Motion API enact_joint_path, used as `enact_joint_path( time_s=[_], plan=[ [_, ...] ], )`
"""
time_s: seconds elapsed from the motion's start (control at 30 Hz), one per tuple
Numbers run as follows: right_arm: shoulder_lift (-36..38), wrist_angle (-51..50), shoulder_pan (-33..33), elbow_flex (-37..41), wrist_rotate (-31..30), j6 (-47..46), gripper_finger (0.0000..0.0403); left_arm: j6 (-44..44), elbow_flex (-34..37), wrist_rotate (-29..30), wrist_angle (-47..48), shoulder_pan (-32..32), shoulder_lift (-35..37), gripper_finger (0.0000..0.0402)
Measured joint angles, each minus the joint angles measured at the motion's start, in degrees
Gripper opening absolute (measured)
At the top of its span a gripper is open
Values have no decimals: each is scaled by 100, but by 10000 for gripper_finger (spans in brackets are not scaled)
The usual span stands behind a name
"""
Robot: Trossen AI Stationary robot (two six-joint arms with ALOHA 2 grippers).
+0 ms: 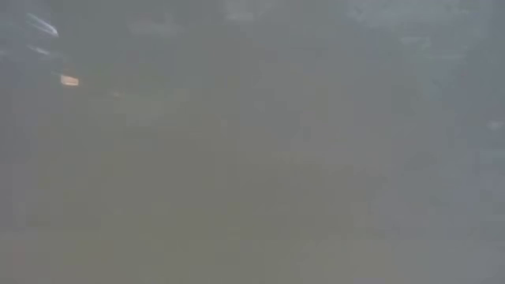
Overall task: Stack baskets on shelf by color
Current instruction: Adjust the stacked gray bins on the shelf
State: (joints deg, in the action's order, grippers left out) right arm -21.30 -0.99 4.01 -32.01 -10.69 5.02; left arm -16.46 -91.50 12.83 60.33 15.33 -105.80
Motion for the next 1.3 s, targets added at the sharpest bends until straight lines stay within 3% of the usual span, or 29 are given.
enact_joint_path(
  time_s=[0.27,0.5,0.73,0.9,1.03,1.3],
  plan=[
    [2,-17,0,-2,-1,-2,159,-20,-464,110,352,-223,186,144],
    [-9,-34,0,-7,-1,-102,159,341,-482,1030,536,-156,631,147],
    [-46,-18,0,-7,10,-133,159,937,-472,-79,727,318,723,147],
    [-48,-20,0,-7,19,-163,159,897,-346,-139,680,448,642,147],
    [-48,-20,0,-7,21,-195,159,694,-186,-533,577,468,623,147],
    [-48,-15,0,-7,19,-185,159,377,46,-538,609,403,612,147]
  ],
)
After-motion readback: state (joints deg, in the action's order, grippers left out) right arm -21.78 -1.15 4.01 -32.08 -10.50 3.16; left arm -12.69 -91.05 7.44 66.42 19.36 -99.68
